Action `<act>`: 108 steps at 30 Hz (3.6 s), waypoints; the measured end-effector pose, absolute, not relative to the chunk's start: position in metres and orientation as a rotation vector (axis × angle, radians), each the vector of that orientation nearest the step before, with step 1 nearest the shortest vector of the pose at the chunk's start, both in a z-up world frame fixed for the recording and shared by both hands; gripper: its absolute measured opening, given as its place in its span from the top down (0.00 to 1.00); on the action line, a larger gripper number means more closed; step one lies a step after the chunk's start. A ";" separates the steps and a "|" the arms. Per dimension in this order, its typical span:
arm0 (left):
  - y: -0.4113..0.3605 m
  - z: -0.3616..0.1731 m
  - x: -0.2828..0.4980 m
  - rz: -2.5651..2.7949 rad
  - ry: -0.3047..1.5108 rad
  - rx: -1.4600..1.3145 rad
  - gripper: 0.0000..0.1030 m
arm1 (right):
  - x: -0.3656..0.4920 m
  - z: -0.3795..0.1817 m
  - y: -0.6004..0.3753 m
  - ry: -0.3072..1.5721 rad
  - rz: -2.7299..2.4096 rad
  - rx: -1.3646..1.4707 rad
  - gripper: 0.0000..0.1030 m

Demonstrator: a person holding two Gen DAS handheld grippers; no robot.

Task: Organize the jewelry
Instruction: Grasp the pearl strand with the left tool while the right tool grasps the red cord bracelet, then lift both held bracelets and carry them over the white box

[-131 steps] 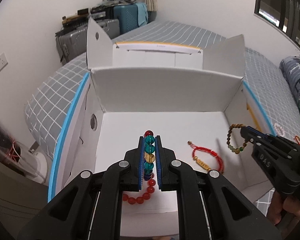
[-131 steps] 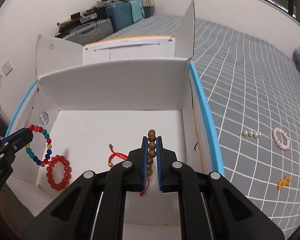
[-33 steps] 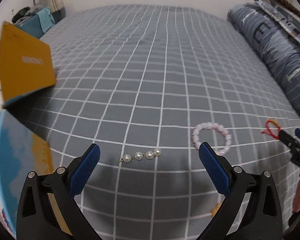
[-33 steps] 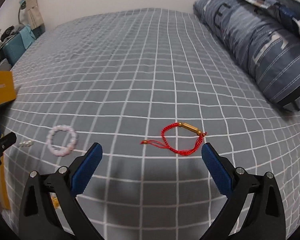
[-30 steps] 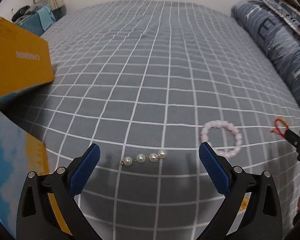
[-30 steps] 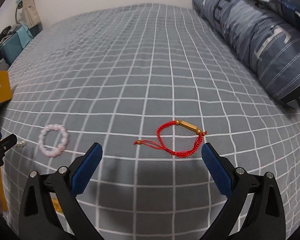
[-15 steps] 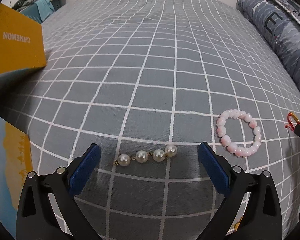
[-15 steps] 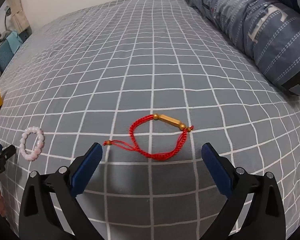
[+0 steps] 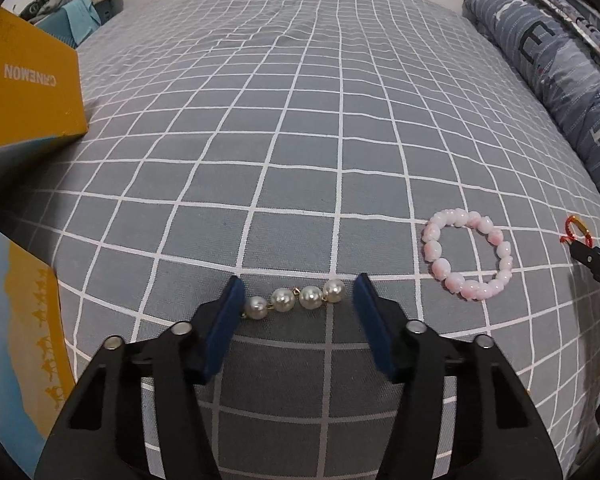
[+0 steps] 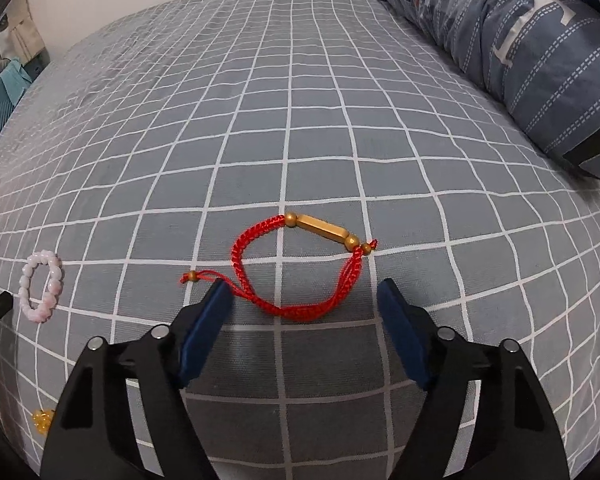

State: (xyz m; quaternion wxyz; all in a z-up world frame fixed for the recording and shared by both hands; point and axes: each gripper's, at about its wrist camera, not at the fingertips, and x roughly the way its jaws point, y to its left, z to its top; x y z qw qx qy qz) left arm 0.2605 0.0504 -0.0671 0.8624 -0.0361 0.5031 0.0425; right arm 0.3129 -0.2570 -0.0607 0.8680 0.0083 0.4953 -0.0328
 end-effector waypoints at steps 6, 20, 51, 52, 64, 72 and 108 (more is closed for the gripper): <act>0.051 -0.067 0.260 0.082 1.058 -0.064 0.65 | 0.315 -0.061 -0.256 1.037 -0.070 0.020 0.46; 0.055 -0.066 0.261 0.084 1.049 -0.076 0.88 | 0.317 -0.062 -0.260 1.030 -0.086 0.040 0.89; 0.055 -0.032 0.243 0.080 0.962 -0.083 0.88 | 0.307 -0.040 -0.257 0.998 -0.085 0.037 0.92; 0.054 -0.030 0.242 0.077 0.958 -0.082 0.88 | 0.306 -0.038 -0.256 0.995 -0.083 0.036 0.92; 0.051 -0.004 0.225 0.055 0.915 -0.067 0.88 | 0.291 -0.013 -0.248 0.962 -0.076 0.015 0.92; 0.054 0.024 0.207 0.042 0.872 -0.071 0.88 | 0.278 0.009 -0.237 0.931 -0.057 0.011 0.92; 0.156 0.129 0.084 0.209 0.721 -0.110 0.88 | 0.176 0.113 -0.007 0.777 0.258 -0.116 0.92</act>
